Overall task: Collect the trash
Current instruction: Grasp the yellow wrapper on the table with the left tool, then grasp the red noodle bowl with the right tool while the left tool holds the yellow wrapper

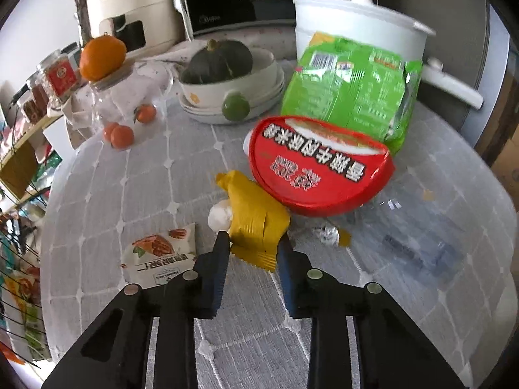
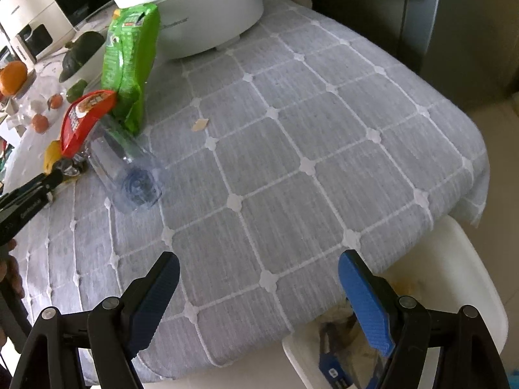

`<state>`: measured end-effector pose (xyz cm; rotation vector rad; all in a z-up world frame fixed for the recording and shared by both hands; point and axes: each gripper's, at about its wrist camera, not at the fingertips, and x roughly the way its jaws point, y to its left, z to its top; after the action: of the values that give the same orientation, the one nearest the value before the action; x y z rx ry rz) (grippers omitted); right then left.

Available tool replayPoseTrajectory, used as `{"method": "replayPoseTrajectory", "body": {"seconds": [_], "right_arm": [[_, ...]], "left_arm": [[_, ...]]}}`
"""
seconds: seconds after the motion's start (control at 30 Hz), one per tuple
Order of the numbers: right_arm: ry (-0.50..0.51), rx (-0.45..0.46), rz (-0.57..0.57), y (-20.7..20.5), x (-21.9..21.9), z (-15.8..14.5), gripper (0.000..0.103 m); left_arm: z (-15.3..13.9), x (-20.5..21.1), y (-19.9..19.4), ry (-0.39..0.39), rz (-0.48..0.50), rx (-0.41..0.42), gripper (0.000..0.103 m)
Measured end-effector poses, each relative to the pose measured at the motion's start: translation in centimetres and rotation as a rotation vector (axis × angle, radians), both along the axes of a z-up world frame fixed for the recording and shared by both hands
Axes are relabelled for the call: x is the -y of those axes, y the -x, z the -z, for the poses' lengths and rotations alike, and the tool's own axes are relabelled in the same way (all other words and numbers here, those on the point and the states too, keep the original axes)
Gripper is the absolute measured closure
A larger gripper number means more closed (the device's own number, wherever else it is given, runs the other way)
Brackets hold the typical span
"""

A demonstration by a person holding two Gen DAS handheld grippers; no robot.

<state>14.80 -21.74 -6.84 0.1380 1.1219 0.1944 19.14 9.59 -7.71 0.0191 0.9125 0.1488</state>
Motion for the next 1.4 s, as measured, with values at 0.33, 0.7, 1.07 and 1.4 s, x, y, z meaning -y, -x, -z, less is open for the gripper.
{"method": "replayPoseTrajectory", "body": {"seconds": [0.33, 0.7, 1.07, 1.4], "right_arm": [[-0.041, 0.021, 0.001, -0.6, -1.0, -0.2, 0.018], [-0.132, 0.117, -0.083, -0.3, -4.6, -2.0, 0.018], [-0.166, 0.213, -0.309, 1.0, -13.1, -2.6, 0.018], [-0.213, 0.185, -0.401, 2.3, -20.0, -0.3, 0.018]], "left_arm": [[-4.1, -2.3, 5.6, 0.082, 0.012, 0.005, 0.074], [-6.0, -8.5, 14.2, 0.263, -0.046, 0.077, 0.074], [-7.5, -12.0, 16.8, 0.272, -0.099, 0.098, 0.074], [-6.8, -14.8, 18.3, 0.196, -0.146, 0.066, 0.074]]}}
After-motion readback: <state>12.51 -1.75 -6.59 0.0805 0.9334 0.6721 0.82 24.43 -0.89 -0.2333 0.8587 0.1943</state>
